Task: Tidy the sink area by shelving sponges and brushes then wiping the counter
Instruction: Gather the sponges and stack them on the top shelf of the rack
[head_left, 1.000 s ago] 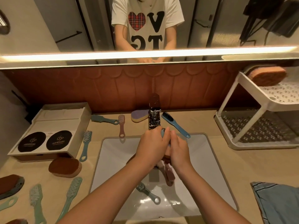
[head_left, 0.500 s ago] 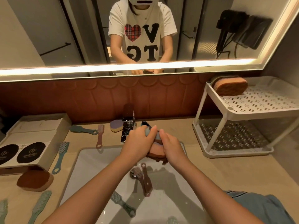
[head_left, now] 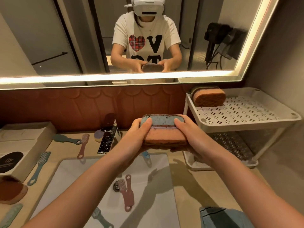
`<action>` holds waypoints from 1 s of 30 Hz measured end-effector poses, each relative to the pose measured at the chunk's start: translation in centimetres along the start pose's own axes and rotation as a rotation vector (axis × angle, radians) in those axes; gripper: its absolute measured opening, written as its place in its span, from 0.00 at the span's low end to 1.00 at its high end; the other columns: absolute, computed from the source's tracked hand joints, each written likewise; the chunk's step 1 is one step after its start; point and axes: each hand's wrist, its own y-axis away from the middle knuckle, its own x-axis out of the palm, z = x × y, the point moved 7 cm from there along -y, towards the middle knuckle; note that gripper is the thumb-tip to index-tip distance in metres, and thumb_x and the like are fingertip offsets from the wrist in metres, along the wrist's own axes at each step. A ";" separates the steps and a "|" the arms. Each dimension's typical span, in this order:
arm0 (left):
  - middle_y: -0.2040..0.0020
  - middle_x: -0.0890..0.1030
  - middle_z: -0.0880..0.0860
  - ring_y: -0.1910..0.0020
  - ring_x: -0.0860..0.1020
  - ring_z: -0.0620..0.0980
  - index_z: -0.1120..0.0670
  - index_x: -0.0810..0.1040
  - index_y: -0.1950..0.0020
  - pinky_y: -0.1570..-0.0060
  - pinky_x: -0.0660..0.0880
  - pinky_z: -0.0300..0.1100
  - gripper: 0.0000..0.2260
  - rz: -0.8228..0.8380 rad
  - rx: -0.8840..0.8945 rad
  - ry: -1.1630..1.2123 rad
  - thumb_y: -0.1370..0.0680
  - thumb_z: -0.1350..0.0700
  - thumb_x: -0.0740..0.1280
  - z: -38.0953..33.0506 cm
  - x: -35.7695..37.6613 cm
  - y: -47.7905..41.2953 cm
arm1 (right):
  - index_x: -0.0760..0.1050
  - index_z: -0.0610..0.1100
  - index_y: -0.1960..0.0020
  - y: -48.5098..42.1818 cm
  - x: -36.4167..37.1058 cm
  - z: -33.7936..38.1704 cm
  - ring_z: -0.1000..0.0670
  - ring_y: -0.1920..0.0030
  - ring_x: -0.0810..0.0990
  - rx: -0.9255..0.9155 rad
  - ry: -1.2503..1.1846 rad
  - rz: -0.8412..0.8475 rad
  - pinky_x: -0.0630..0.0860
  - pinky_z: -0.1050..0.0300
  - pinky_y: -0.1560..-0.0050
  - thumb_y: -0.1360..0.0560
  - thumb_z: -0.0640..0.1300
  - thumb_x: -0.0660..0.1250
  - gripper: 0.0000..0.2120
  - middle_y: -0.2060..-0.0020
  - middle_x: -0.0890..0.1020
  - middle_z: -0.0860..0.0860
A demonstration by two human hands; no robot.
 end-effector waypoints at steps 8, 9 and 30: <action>0.50 0.75 0.50 0.53 0.77 0.49 0.52 0.69 0.41 0.59 0.77 0.43 0.22 -0.027 0.221 -0.404 0.22 0.37 0.50 -3.9 4.8 -2.0 | 0.69 0.48 0.38 0.6 -5.8 2.8 0.45 0.50 0.79 -0.097 0.065 -0.121 0.80 0.48 0.59 0.20 0.56 0.50 0.17 0.45 0.76 0.44; 0.51 0.75 0.50 0.53 0.77 0.49 0.53 0.69 0.42 0.57 0.78 0.45 0.23 -0.016 0.243 -0.440 0.22 0.37 0.50 -4.6 6.2 -2.7 | 0.68 0.49 0.38 0.5 -7.4 3.1 0.45 0.49 0.79 -0.097 0.067 -0.145 0.79 0.45 0.55 0.20 0.56 0.50 0.17 0.45 0.76 0.44; 0.45 0.76 0.49 0.47 0.76 0.48 0.48 0.55 0.30 0.42 0.70 0.46 0.20 0.024 0.241 -0.441 0.20 0.45 0.55 -5.1 14.9 -11.3 | 0.62 0.47 0.31 -4.2 -21.2 2.8 0.50 0.52 0.77 -0.104 0.309 -0.467 0.73 0.63 0.62 0.23 0.56 0.60 0.24 0.45 0.75 0.45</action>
